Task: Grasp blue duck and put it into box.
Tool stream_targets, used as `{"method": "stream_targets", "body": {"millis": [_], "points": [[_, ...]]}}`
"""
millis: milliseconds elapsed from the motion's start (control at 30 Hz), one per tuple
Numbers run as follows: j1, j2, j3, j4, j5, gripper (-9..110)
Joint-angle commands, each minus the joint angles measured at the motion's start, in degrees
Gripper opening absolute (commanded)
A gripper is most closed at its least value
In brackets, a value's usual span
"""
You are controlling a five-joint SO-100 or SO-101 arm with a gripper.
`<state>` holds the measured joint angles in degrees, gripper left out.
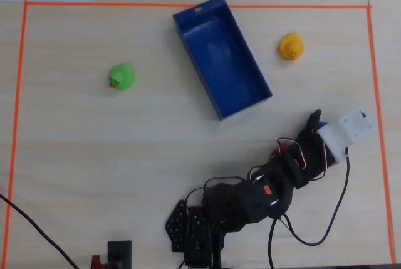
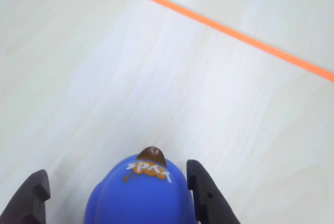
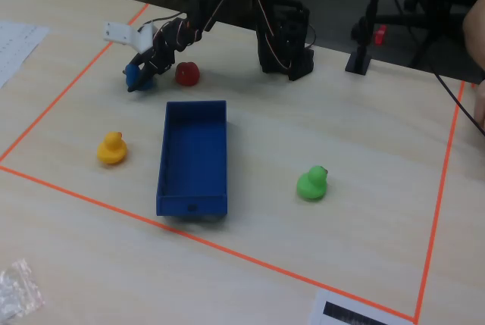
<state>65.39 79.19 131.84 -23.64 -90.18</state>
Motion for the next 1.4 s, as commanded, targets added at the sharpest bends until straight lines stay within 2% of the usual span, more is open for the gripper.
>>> {"method": "stream_targets", "body": {"millis": [0,133,167,233,533,733,1033,1233,1367], "points": [[0.9,0.0,-0.1,-2.3,-1.0,35],[1.6,0.1,1.9,-3.5,-2.8,33],[1.7,0.2,2.6,-3.9,-3.3,28],[1.8,0.4,3.8,-4.6,-3.2,1],[1.5,3.9,5.2,0.7,-1.8,0],[-1.3,10.7,4.1,3.3,5.8,0],[-13.0,27.5,-8.7,31.0,18.9,0],[-27.8,33.0,-17.1,48.6,28.5,0],[-38.1,33.4,-18.2,53.0,33.1,0]]}}
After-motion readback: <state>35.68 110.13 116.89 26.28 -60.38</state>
